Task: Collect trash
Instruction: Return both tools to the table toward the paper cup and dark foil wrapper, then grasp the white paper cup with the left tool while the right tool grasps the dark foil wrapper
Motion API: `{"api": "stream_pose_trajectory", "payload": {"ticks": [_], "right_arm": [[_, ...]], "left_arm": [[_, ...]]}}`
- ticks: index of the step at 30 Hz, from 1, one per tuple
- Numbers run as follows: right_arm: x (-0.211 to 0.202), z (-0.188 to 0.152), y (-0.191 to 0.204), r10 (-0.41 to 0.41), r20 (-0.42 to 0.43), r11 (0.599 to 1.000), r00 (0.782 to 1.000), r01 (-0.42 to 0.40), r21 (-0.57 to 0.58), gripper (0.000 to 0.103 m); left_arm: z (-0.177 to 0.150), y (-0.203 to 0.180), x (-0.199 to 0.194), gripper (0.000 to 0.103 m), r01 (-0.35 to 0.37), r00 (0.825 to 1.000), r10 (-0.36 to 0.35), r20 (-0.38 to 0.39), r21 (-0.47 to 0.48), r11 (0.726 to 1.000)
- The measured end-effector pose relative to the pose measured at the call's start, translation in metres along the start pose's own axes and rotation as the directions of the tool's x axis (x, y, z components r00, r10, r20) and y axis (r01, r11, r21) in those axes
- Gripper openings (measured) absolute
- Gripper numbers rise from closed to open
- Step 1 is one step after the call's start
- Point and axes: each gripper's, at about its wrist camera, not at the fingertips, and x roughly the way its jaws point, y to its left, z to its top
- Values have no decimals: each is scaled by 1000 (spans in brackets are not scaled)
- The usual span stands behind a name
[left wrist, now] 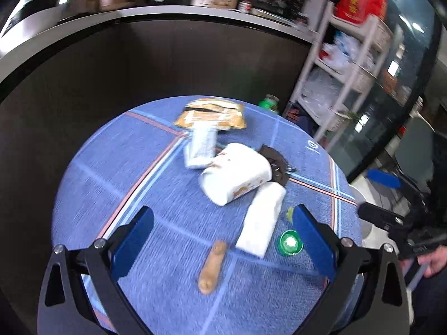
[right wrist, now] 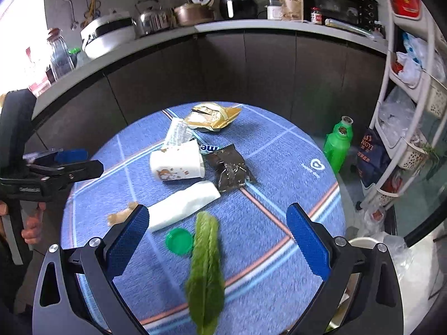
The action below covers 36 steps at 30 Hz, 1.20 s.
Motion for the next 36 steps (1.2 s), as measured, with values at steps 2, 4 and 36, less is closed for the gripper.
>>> {"api": "stream_pose_trajectory", "payload": {"ticks": [2, 4, 36], "right_arm": [[16, 7, -1, -11, -28, 1000, 1000, 10, -26, 87], [34, 14, -6, -7, -63, 999, 998, 4, -38, 82], [127, 47, -30, 78, -133, 996, 988, -84, -42, 24]], "left_arm": [[7, -4, 15, 99, 8, 1000, -7, -29, 50, 999], [14, -5, 32, 99, 5, 998, 1, -59, 92, 996], [42, 14, 151, 80, 179, 943, -168, -289, 12, 984]]}}
